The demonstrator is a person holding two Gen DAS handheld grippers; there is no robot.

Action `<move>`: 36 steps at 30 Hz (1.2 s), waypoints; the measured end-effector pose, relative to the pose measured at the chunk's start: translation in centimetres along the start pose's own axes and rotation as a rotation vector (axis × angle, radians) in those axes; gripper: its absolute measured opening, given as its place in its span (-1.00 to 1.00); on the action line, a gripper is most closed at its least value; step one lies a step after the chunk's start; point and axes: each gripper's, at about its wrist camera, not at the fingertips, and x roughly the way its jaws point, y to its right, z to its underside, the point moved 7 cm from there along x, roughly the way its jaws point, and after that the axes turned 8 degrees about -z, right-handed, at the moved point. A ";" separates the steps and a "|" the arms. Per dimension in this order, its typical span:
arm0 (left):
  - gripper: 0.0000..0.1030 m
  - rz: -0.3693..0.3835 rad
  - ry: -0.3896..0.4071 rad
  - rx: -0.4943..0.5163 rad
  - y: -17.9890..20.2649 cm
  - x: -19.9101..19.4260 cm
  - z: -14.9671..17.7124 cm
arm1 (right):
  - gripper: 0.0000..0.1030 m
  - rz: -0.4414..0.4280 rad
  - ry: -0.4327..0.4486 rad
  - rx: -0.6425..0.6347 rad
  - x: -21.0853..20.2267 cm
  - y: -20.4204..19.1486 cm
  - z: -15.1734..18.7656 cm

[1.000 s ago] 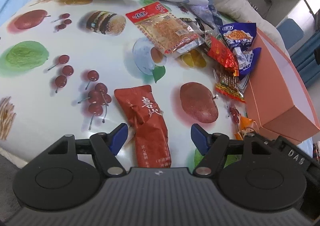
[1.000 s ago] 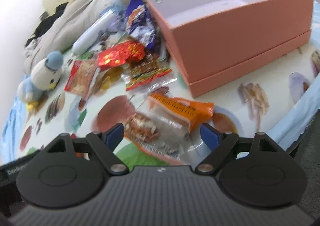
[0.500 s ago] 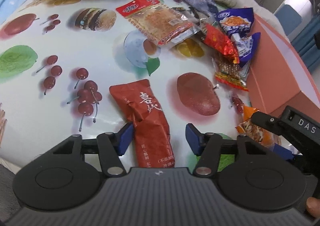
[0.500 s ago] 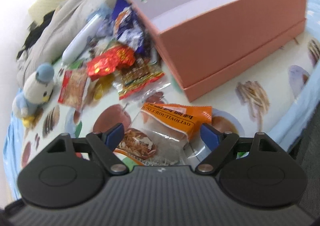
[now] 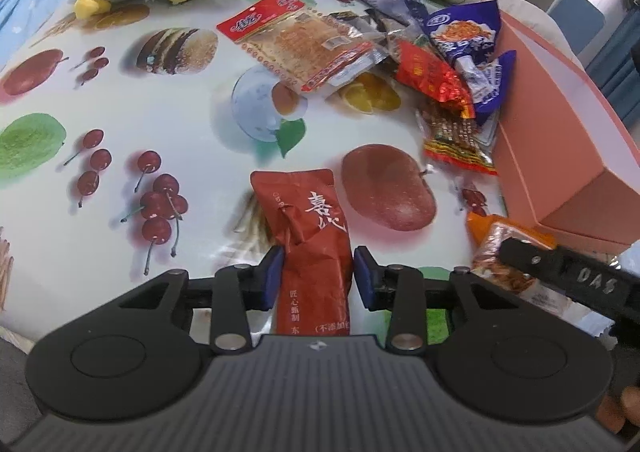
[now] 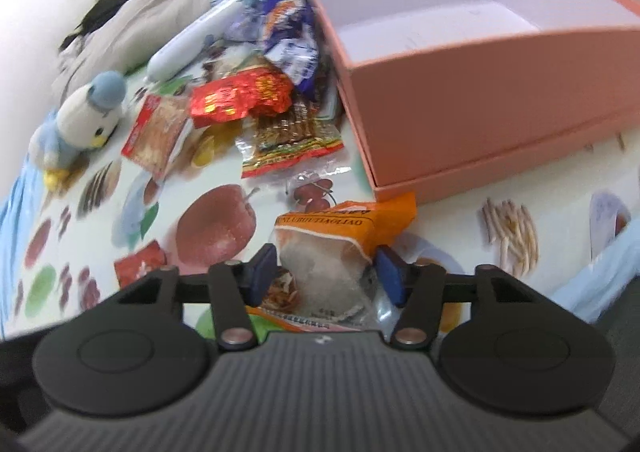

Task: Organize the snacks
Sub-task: 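Lift the orange bag with the right tool while the left tool lifts the red packet, then carry both packets over the pink box and open both tools to drop them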

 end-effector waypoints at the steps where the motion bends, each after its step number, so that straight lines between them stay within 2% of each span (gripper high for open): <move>1: -0.16 0.003 0.002 -0.004 0.2 -0.2 0.0 | 0.03 -0.010 0.000 -0.017 -0.1 -0.1 0.1; 7: -0.17 0.042 0.028 -0.003 1.9 -2.1 -0.4 | -0.12 -0.042 0.007 -0.090 -1.2 -0.3 0.0; 20: -0.17 0.091 0.111 0.024 3.1 -9.3 -2.1 | -0.23 -0.101 0.047 -0.164 -5.6 -2.3 -1.1; 24: -0.17 0.105 0.137 0.018 3.5 -11.8 -2.3 | -0.23 -0.125 0.074 -0.172 -8.0 -3.1 -1.8; 29: -0.17 0.136 0.145 0.044 4.7 -14.9 -1.0 | -0.24 -0.152 0.102 -0.171 -11.6 -3.3 -2.3; 36: -0.17 0.194 0.160 0.066 6.9 -17.8 -0.3 | -0.24 -0.137 0.178 -0.188 -16.4 -2.5 -3.2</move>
